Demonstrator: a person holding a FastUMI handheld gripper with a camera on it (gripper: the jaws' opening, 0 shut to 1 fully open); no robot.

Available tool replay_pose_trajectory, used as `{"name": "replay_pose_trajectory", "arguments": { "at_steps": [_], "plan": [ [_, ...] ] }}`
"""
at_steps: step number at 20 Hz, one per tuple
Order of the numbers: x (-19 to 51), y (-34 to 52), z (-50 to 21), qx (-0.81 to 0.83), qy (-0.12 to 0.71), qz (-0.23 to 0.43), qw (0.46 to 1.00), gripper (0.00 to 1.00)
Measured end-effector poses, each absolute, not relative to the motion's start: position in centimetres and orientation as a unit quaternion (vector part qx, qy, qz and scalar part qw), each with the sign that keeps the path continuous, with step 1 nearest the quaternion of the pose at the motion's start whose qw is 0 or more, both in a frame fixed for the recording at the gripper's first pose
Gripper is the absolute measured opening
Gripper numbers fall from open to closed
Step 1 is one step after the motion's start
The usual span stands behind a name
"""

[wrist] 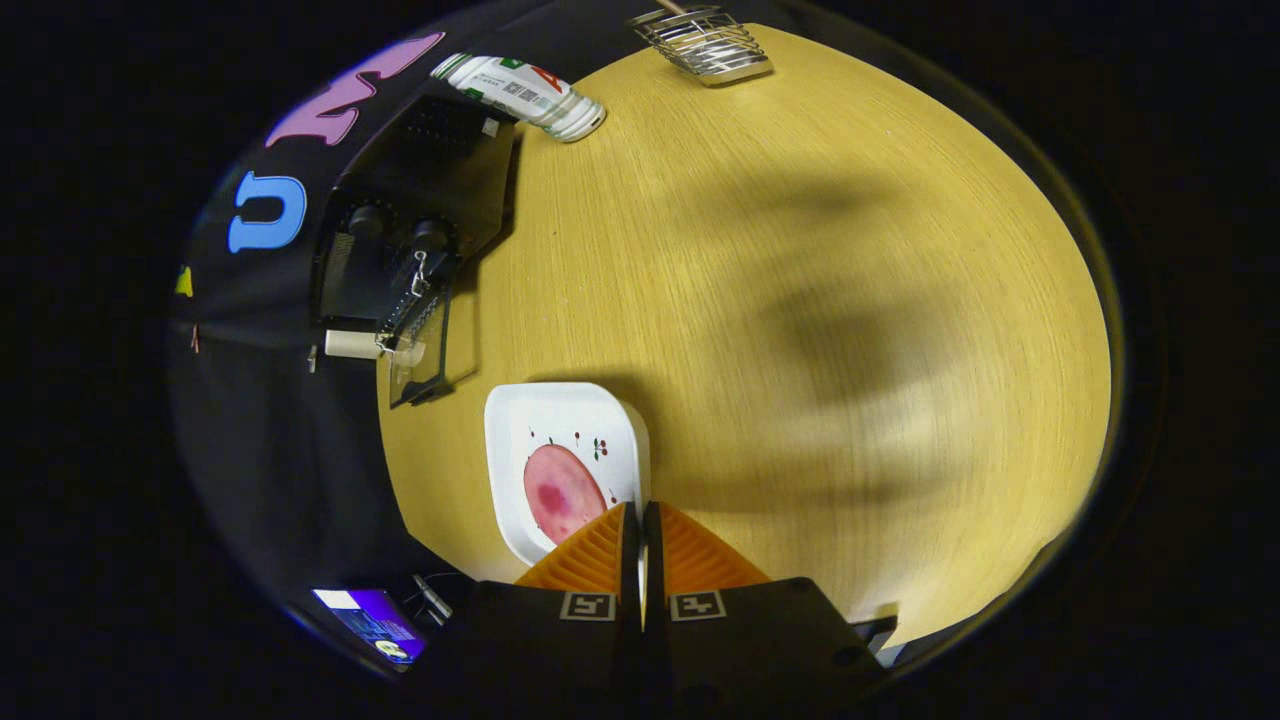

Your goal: Open the toaster oven, put the food inside, and close the toaster oven door.

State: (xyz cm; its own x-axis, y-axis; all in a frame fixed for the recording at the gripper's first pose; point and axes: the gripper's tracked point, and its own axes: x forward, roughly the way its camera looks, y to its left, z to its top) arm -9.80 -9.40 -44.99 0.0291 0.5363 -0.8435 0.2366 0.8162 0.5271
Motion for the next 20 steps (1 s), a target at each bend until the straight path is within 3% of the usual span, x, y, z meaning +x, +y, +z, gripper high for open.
{"name": "replay_pose_trajectory", "arguments": {
  "at_steps": [12, 20],
  "plan": [
    [-12.0, 3.6, -37.5, 0.412, 0.625, 0.035, 0.662, 0.05],
    [-9.1, 13.7, -37.6, 0.507, 0.557, -0.085, 0.652, 0.05]
  ]
}}
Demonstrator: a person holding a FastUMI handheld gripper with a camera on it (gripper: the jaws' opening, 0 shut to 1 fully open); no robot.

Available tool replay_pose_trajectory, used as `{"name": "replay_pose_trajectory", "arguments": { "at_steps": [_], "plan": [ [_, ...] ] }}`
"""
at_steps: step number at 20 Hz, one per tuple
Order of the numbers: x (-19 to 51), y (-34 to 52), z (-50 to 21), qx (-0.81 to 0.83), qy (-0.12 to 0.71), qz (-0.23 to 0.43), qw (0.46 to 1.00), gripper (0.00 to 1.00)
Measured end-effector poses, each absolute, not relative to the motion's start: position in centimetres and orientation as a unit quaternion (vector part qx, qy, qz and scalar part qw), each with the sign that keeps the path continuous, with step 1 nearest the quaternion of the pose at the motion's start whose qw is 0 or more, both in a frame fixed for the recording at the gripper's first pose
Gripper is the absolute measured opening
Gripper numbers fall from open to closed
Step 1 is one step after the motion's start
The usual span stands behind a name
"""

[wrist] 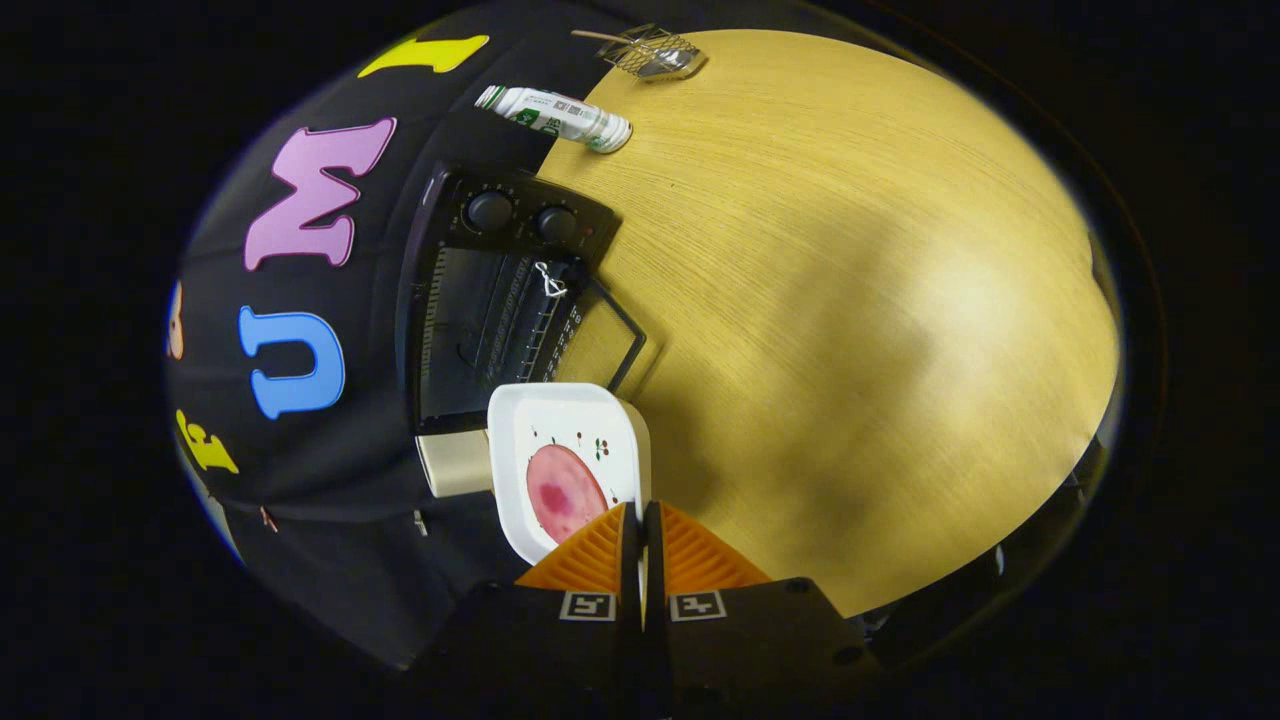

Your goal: Open the toaster oven, put the food inside, and close the toaster oven door.

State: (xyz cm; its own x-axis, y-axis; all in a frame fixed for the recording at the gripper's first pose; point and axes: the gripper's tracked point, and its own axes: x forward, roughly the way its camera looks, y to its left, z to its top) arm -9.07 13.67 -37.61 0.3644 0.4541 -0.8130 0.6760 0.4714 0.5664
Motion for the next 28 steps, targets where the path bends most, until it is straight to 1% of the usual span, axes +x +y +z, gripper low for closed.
{"name": "replay_pose_trajectory", "arguments": {
  "at_steps": [8, 16, 21, 25, 28],
  "plan": [
    [-0.4, 19.8, -39.4, 0.579, 0.466, -0.197, 0.640, 0.05],
    [6.9, 22.0, -42.5, 0.615, 0.389, -0.292, 0.620, 0.05],
    [9.8, 22.9, -44.5, 0.625, 0.358, -0.330, 0.610, 0.05],
    [11.6, 23.6, -45.1, 0.615, 0.351, -0.340, 0.618, 0.05],
    [12.4, 24.0, -45.3, 0.624, 0.345, -0.344, 0.611, 0.06]
  ]
}}
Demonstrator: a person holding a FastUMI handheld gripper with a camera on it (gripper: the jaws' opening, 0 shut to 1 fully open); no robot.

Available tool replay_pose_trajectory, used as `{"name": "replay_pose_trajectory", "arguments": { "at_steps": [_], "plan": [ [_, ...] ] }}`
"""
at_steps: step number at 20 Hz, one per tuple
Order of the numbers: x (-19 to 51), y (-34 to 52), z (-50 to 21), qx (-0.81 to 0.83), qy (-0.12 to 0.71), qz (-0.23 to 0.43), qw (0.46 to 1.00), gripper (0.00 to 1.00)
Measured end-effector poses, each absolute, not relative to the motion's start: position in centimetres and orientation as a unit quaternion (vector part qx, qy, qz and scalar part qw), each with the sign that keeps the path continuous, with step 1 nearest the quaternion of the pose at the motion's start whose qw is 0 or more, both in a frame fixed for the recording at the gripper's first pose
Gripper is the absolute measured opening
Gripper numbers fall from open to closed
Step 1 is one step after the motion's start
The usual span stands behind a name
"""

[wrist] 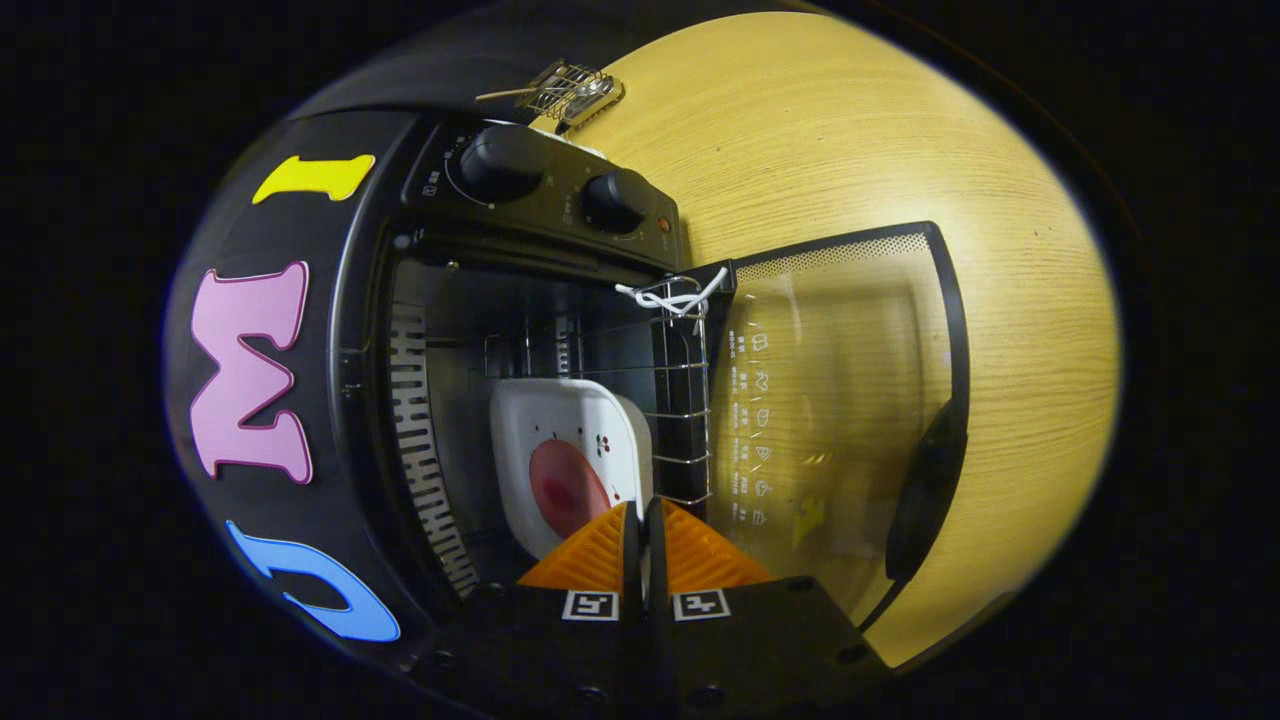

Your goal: Open the toaster oven, put the food inside, and close the toaster oven door.

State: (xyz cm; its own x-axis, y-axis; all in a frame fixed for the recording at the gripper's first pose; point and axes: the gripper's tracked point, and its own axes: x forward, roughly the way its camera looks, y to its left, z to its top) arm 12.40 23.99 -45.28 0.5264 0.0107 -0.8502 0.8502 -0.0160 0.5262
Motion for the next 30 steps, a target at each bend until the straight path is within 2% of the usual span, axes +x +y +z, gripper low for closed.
{"name": "replay_pose_trajectory", "arguments": {
  "at_steps": [4, 5, 7, 8, 9, 10, 11, 15, 16, 17, 22, 30],
  "plan": [
    [13.2, 24.0, -45.1, 0.636, 0.335, -0.328, 0.612, 0.07],
    [13.2, 24.0, -45.3, 0.641, 0.336, -0.323, 0.610, 0.11],
    [13.3, 23.9, -45.0, 0.645, 0.335, -0.314, 0.611, 0.11],
    [13.4, 23.9, -44.8, 0.648, 0.334, -0.308, 0.611, 0.16],
    [13.2, 23.9, -44.7, 0.649, 0.335, -0.305, 0.611, 0.27],
    [13.3, 23.9, -44.5, 0.652, 0.336, -0.301, 0.610, 0.30],
    [13.2, 23.9, -44.1, 0.653, 0.336, -0.296, 0.611, 0.39],
    [12.4, 23.8, -43.2, 0.655, 0.353, -0.280, 0.606, 0.82],
    [11.8, 23.6, -43.1, 0.652, 0.360, -0.278, 0.607, 0.88],
    [11.5, 23.5, -42.9, 0.651, 0.364, -0.275, 0.607, 0.97],
    [9.8, 23.4, -40.8, 0.649, 0.389, -0.240, 0.607, 0.98],
    [3.9, 22.6, -36.5, 0.521, 0.482, -0.098, 0.697, 0.98]
  ]
}}
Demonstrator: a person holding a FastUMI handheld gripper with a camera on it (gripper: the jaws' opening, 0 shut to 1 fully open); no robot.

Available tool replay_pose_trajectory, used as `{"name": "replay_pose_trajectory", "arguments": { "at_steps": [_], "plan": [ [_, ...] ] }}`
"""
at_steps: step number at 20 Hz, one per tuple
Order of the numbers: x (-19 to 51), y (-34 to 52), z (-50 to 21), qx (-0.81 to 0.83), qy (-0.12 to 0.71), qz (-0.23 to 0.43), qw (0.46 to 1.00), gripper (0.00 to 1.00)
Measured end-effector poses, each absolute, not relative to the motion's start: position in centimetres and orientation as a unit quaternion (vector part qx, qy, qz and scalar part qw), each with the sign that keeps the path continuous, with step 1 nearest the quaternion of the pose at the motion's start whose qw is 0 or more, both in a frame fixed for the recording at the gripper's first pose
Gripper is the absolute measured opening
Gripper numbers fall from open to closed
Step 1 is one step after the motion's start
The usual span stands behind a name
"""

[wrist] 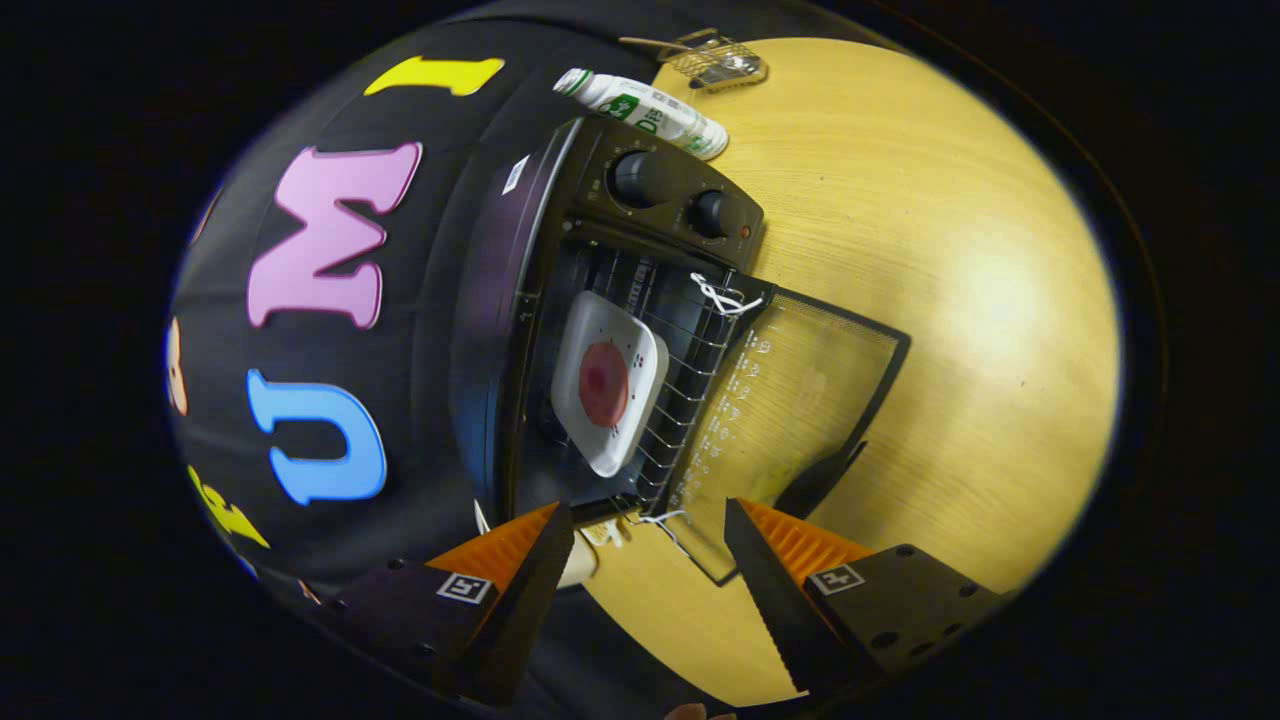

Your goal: Open the toaster oven, put the food inside, and close the toaster oven door.

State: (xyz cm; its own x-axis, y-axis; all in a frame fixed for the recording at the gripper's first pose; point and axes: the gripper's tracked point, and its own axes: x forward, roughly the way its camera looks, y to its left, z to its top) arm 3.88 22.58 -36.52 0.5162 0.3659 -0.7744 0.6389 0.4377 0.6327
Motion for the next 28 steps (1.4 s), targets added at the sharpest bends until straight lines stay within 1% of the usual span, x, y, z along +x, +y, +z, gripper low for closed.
{"name": "replay_pose_trajectory", "arguments": {
  "at_steps": [3, 6, 12, 17, 28],
  "plan": [
    [1.2, 21.1, -36.1, 0.424, 0.512, -0.046, 0.746, 0.98],
    [-1.0, 20.1, -36.6, 0.297, 0.523, 0.001, 0.799, 0.98],
    [-4.4, 21.5, -39.1, 0.129, 0.539, 0.064, 0.830, 0.98],
    [-5.0, 22.1, -43.6, 0.035, 0.543, 0.067, 0.836, 0.99],
    [-3.8, 22.8, -48.7, -0.006, 0.555, 0.036, 0.831, 0.99]
  ]
}}
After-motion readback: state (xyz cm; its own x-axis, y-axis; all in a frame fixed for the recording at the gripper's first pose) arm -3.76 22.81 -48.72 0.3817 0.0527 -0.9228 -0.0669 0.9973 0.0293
